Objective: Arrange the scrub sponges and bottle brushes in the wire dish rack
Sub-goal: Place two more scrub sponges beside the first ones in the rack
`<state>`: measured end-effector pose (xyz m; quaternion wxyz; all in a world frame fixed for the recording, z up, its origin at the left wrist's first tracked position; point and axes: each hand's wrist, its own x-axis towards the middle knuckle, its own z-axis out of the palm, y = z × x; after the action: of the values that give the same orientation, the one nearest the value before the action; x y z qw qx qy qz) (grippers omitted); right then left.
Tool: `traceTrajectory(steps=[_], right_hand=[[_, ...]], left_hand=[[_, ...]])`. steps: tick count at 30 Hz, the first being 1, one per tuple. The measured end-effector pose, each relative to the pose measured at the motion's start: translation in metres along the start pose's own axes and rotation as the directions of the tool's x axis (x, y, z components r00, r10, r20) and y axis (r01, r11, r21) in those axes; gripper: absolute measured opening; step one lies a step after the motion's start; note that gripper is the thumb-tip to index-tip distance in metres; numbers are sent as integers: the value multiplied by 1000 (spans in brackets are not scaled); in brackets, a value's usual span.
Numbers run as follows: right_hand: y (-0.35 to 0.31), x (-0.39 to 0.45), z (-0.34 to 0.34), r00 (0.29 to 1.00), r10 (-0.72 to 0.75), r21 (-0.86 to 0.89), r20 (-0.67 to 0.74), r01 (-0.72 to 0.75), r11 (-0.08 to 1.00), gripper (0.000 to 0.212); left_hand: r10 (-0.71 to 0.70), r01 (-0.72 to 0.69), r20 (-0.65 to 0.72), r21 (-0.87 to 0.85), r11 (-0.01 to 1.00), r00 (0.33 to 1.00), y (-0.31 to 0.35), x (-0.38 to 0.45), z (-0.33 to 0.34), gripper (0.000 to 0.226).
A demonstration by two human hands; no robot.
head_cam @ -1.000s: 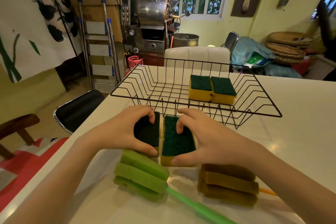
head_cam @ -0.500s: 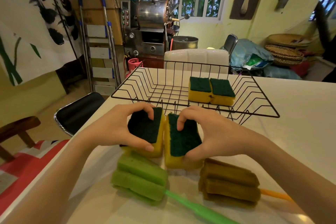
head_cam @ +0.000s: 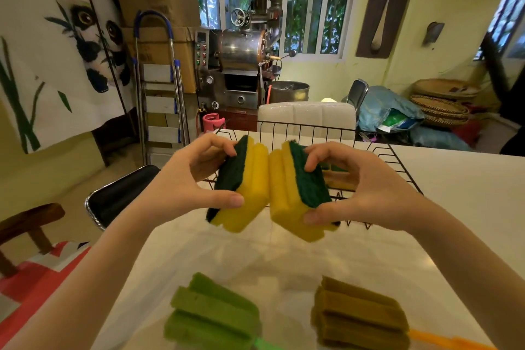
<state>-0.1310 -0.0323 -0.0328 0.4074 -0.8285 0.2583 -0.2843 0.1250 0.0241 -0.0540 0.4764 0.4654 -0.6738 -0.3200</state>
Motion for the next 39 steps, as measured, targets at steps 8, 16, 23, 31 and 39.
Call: traceTrajectory(steps=[8,16,23,31,39], right_hand=[[3,38,-25,987,-70,-61,-147,61,996,47],[26,91,-46,982,-29,-179,-185,-4,984,47],[53,126,-49,990,41,-265,-134,-76,961,52],[72,157,-43,987,126,-323,-96,-151,934,53],[87,177,-34,974,227,-456,3,-200,867,59]], left_hand=[[62,-62,26,13,998,998,16,58,-18,66],[-27,-15,167,243,970,986,-17,127,-37,62],[-232,-37,345,622,782,909,-68,171,-33,66],[-345,-73,364,772,631,865,-93,194,-24,75],[-357,-56,356,772,633,864,-97,193,-21,65]])
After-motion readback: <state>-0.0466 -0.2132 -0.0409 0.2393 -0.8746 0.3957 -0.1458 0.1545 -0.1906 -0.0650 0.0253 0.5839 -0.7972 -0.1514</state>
